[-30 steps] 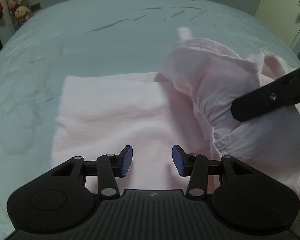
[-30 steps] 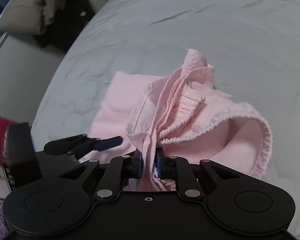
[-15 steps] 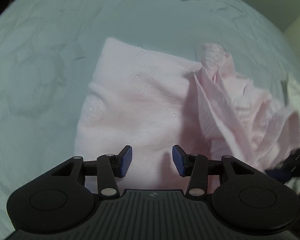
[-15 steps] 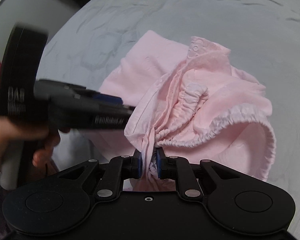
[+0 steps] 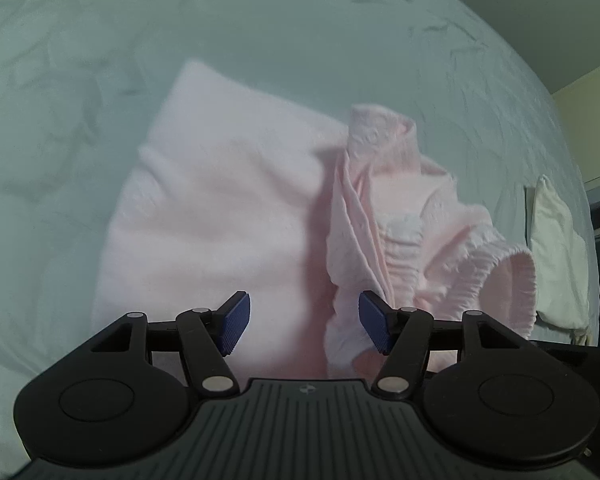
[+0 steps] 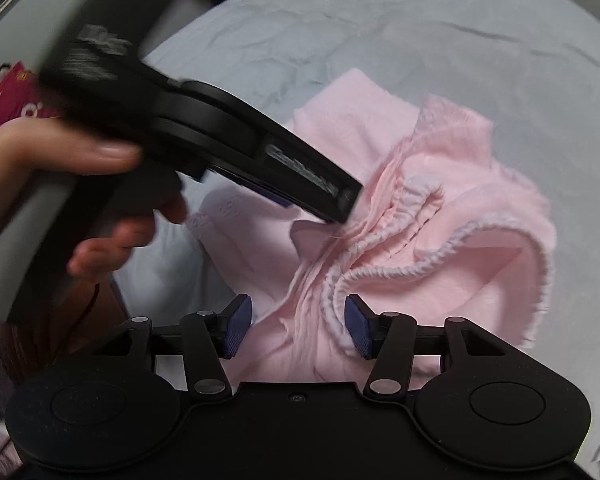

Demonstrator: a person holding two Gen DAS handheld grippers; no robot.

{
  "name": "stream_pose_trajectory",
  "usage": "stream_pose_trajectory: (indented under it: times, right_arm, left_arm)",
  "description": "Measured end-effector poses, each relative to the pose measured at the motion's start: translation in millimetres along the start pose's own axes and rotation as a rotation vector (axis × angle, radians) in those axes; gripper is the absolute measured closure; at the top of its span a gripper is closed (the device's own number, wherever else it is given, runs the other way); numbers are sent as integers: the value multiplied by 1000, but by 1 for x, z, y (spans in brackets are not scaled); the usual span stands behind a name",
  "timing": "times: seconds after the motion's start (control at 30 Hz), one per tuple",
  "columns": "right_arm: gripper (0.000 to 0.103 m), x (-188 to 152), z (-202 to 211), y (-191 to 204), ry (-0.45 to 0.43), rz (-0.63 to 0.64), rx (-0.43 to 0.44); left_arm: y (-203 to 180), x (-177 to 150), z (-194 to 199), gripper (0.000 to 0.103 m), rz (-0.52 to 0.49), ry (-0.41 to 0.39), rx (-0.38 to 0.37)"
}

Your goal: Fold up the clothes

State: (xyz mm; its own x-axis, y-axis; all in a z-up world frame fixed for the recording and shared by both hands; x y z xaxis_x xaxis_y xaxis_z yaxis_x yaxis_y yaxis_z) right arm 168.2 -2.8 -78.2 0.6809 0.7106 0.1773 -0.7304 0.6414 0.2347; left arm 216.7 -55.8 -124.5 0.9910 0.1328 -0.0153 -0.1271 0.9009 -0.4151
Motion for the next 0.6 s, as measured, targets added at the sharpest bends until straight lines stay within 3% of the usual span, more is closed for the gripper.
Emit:
stream_pose_trajectory:
  times: [0.23, 0.33, 0.47, 0.6]
  right_arm:
    - [44, -28, 25, -15, -46, 25, -52]
    - [44, -37, 29, -34, -64, -52, -62]
    - [44, -47, 30, -53, -75, -137, -53]
    - [44, -49, 29, -66, -81, -157, -75]
  left_arm:
    - [-22, 3, 15, 44, -22, -20, -20]
    - [-30, 4, 12, 44, -75, -16, 55]
    - [-43, -1, 15, 45, -218, -19, 163]
    - [-51, 1, 22, 45, -300, 29, 186]
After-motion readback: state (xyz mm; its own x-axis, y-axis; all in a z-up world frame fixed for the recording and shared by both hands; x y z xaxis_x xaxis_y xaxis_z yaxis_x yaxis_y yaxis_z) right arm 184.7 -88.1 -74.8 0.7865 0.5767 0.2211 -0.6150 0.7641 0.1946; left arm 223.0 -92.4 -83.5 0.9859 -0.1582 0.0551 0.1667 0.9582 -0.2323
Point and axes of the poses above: each gripper's, at about its wrist camera, not at the fingertips, and z roughly against the way its jaws point, y to its left, x to its top, the point moved 9 cm from there along -z, roughly the way its jaws point, and after that the axes turned 13 degrees about y, right-handed, at the moved point
